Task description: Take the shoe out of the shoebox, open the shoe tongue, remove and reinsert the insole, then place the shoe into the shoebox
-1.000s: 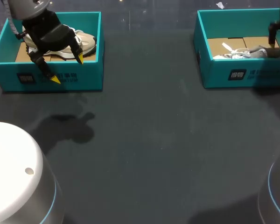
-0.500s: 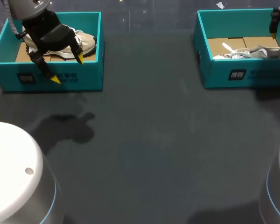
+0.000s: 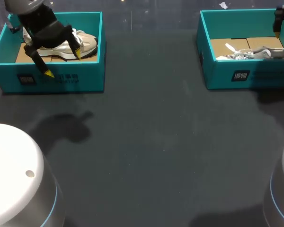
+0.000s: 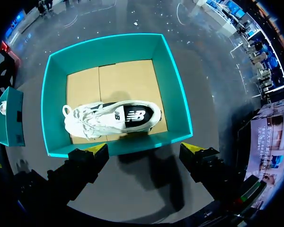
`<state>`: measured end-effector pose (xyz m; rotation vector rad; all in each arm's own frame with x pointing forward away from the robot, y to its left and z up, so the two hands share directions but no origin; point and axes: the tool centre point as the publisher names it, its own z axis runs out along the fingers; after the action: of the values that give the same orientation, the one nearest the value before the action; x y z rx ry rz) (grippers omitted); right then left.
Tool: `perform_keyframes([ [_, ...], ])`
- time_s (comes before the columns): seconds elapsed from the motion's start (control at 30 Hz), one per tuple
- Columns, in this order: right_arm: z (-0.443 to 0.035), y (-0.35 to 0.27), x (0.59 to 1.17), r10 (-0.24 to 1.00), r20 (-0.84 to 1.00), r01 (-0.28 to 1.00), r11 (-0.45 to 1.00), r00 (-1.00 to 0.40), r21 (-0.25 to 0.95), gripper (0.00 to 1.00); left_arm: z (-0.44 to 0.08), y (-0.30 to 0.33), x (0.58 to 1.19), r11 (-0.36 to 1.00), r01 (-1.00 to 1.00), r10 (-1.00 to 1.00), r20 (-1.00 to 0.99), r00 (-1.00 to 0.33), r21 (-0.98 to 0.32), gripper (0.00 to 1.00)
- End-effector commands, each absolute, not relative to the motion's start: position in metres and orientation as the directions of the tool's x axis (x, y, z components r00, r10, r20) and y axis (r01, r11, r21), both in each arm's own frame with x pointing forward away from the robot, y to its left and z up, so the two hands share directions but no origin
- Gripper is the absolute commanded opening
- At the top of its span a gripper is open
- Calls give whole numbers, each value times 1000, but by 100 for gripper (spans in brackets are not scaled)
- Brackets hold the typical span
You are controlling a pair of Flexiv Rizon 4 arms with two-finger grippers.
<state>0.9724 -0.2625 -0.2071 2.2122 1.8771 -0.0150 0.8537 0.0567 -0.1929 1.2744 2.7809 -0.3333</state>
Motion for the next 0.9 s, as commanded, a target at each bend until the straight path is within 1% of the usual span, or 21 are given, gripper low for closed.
perform_keyframes([
  [0.03, -207, -262, 972, 971, -163, 974, -146, 175, 175, 100, -176, 78, 892, 523, 837, 833, -111, -542, -163, 100],
  [0.1, -207, -262, 972, 971, -163, 974, -146, 175, 175, 100, -171, 88, 907, 471, 870, 868, -101, -487, -147, 100],
  [0.17, -207, -262, 972, 971, -163, 974, -146, 175, 175, 100, -168, 100, 921, 392, 913, 910, -98, -403, -110, 100],
  [0.27, -207, -262, 972, 971, -163, 974, -146, 175, 175, 100, -163, 120, 932, 312, 950, 944, -121, -308, 18, 100],
  [0.77, -207, -262, 972, 971, -163, 974, -146, 175, 175, 100, -163, 120, 932, 312, 950, 944, -121, -308, 18, 100],
  [0.83, -207, -262, 972, 971, -163, 974, -146, 175, 175, 100, -169, 129, 945, 300, 953, 952, -85, -295, 53, 100],
  [0.9, -207, -262, 972, 971, -163, 974, -146, 175, 175, 100, -172, 139, 961, 285, 957, 957, -73, -281, 53, 100],
])
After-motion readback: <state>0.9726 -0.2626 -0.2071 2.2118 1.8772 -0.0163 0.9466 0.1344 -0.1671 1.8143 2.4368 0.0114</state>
